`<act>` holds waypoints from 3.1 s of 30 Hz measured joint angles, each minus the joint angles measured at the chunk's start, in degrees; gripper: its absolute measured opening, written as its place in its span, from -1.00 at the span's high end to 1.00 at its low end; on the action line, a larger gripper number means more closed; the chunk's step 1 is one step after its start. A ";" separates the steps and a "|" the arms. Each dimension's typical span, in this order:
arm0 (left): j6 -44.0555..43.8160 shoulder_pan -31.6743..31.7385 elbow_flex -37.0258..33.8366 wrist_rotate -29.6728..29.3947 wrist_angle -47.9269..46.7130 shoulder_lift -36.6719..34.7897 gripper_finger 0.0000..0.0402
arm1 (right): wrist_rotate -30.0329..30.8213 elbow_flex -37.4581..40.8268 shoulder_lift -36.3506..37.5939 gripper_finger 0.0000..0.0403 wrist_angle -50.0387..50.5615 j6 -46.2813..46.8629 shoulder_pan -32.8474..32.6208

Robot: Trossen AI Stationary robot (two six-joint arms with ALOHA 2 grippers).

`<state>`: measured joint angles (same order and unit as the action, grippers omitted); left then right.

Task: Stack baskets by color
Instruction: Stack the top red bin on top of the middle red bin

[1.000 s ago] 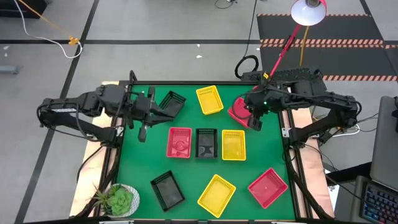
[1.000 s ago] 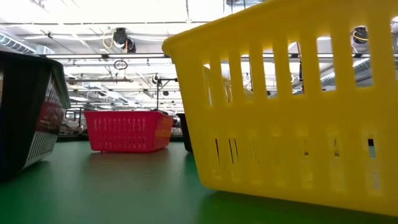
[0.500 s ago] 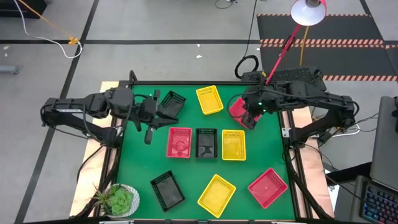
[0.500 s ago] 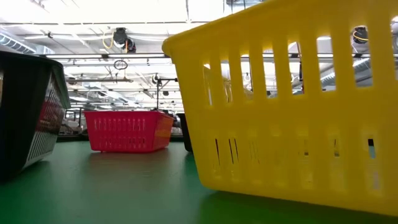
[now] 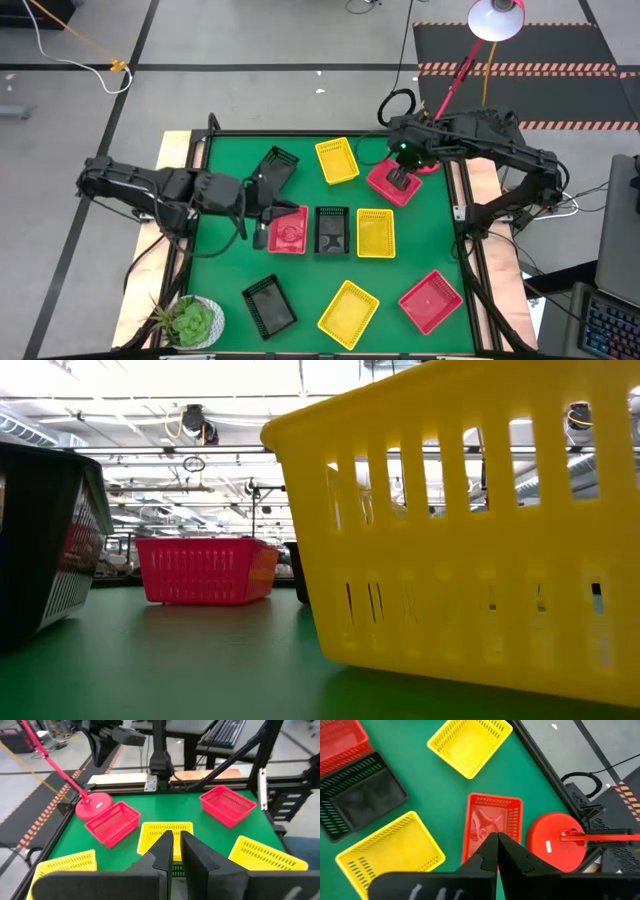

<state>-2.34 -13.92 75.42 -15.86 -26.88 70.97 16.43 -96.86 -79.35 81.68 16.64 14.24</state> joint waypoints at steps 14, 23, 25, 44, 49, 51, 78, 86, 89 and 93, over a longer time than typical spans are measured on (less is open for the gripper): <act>-2.76 -1.73 -1.44 -8.20 3.83 7.38 0.81 | -0.04 0.50 -3.75 1.00 4.58 -0.34 6.24; -2.61 -1.43 -5.08 -8.19 7.33 7.46 0.81 | 0.19 11.27 -2.21 1.00 2.59 5.03 5.18; -2.49 -1.43 -5.09 -8.19 7.44 7.46 0.81 | 0.08 14.64 -1.50 1.00 1.48 5.74 5.20; -2.50 -1.48 -5.09 -8.15 7.50 7.46 0.81 | -0.02 34.73 0.15 0.69 -16.71 0.15 13.37; -2.54 -1.48 -5.09 -8.13 7.50 7.46 0.81 | -0.16 37.07 0.15 0.47 -19.34 -1.60 15.17; -2.54 -1.48 -5.09 -8.10 7.54 7.45 0.81 | -0.22 37.73 0.15 0.41 -20.30 -2.42 16.19; -2.63 -1.48 -5.09 -8.02 9.16 7.44 0.81 | -5.25 43.99 -0.07 0.34 -29.40 -6.70 21.46; -2.61 -1.48 -5.09 -8.03 9.18 7.44 0.81 | -6.17 46.41 -0.07 0.34 -31.68 -7.44 21.75; -2.61 -1.48 -5.09 -8.04 9.18 7.44 0.81 | -6.13 46.66 -0.07 0.38 -31.78 -7.41 21.75; -2.56 -1.48 -5.09 -8.04 9.18 7.44 0.81 | -6.10 46.66 -0.07 0.52 -32.38 -7.34 21.75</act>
<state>-4.91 -15.40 70.32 -23.90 -17.69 78.41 10.33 -50.19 -79.42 49.30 9.30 35.99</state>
